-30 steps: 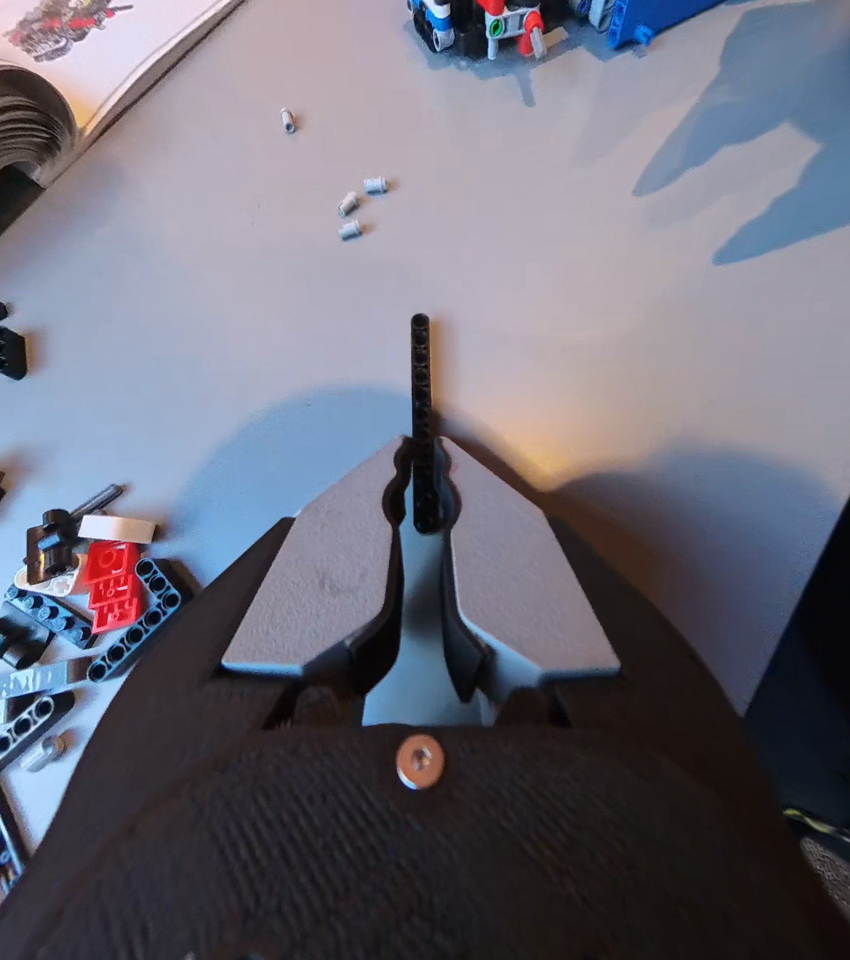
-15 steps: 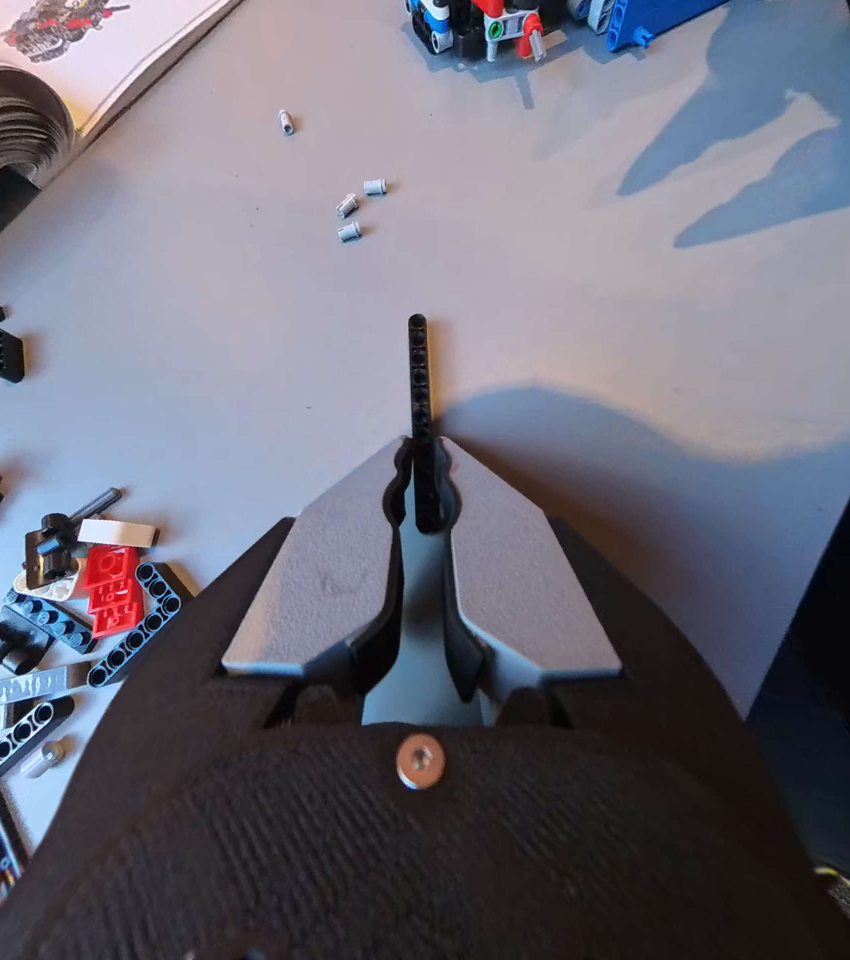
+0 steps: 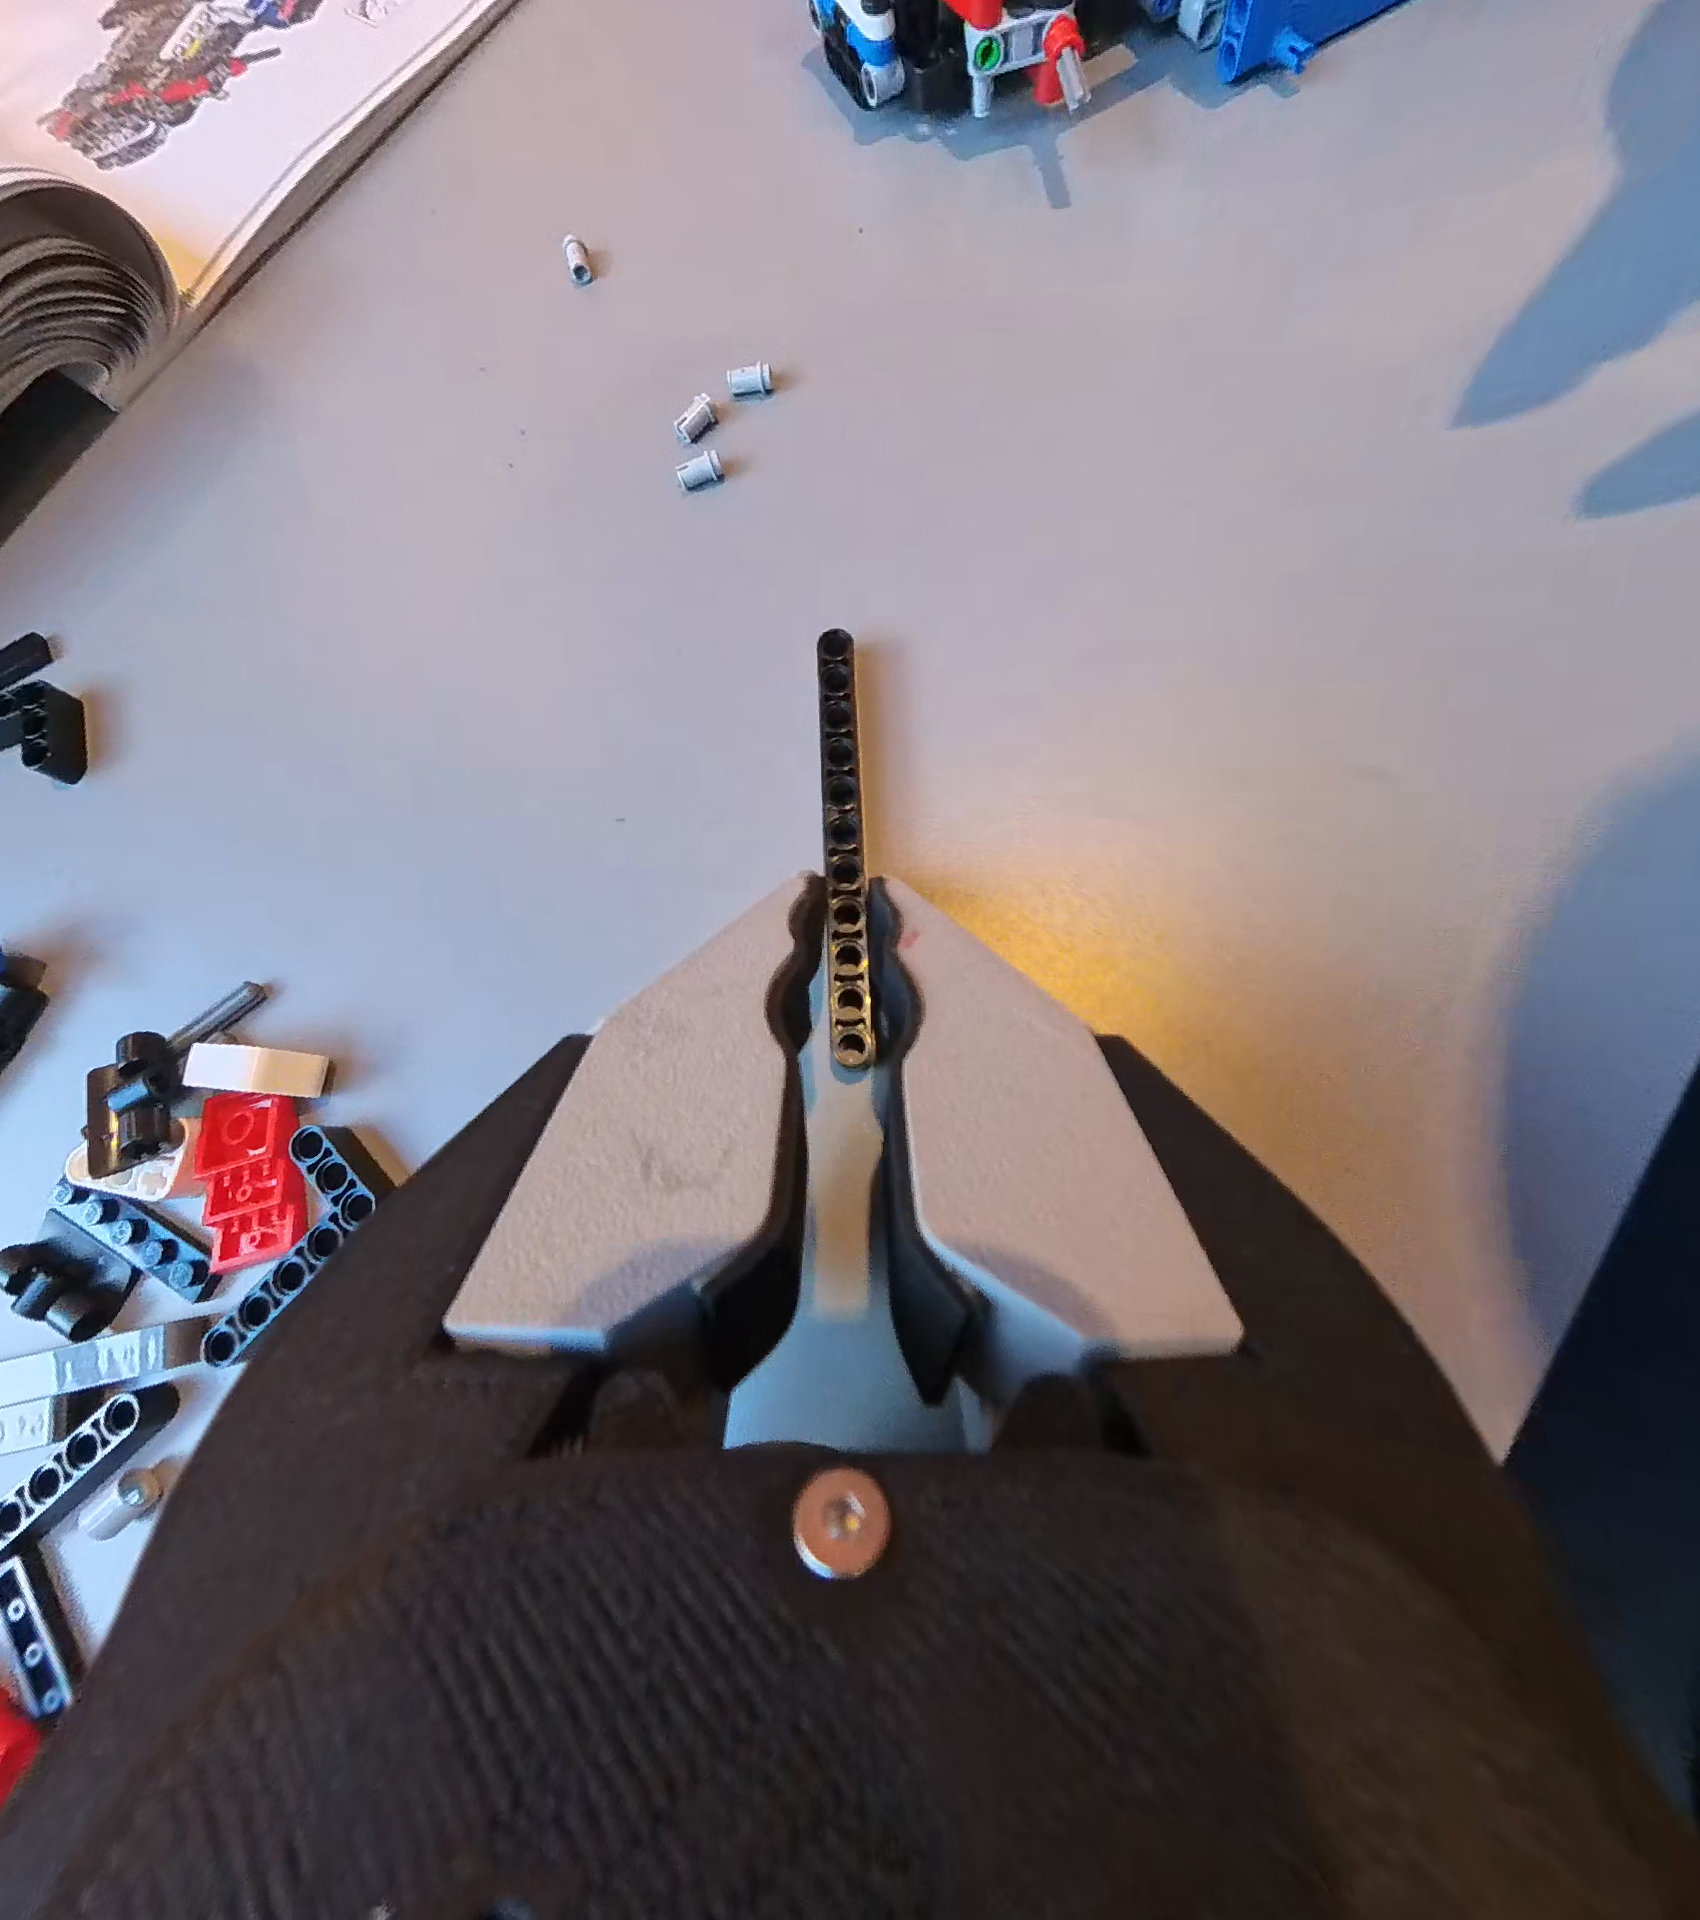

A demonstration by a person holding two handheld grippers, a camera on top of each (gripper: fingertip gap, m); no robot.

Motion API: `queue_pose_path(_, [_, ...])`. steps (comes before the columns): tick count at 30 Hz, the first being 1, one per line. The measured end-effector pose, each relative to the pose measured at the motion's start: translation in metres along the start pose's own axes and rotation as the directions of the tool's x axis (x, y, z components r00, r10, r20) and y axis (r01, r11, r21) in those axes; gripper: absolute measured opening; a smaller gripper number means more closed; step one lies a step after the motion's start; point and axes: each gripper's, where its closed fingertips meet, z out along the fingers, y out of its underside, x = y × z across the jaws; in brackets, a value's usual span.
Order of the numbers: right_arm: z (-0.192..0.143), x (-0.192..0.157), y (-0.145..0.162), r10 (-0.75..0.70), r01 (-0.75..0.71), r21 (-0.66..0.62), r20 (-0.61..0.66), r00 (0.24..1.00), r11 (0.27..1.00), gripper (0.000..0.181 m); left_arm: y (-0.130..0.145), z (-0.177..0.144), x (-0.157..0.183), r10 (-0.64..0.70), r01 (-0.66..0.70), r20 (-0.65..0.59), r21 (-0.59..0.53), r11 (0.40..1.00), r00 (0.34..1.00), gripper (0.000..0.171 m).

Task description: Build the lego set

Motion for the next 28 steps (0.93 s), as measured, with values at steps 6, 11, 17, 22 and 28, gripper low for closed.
queue_pose_path(6, [-0.044,-0.01,0.01,-0.006,0.005,-0.04,-0.032,0.999,0.999,0.016,0.0,0.0,-0.001,-0.032,0.032,-0.02,-0.002,0.999,0.999,0.004])
queue_pose_path(11, [-0.05,0.0,0.01,0.032,-0.033,-0.018,-0.06,0.998,0.999,0.016,0.0,0.0,-0.001,-0.007,0.007,0.003,-0.001,1.0,1.0,0.004])
queue_pose_path(17, [-0.045,-0.013,-0.001,-0.087,0.09,0.025,-0.112,0.99,0.996,0.01,0.0,0.0,-0.001,0.0,0.0,0.022,-0.002,1.0,1.0,0.004])
queue_pose_path(22, [-0.041,-0.031,-0.005,-0.166,0.169,0.033,-0.083,0.983,0.985,0.006,0.0,0.001,-0.002,-0.02,0.02,0.016,-0.003,1.0,1.0,0.004])
queue_pose_path(28, [-0.042,-0.027,-0.005,-0.112,0.115,0.046,-0.063,0.992,0.992,0.006,0.0,0.0,-0.002,-0.011,0.012,0.023,-0.003,1.0,1.0,0.004])
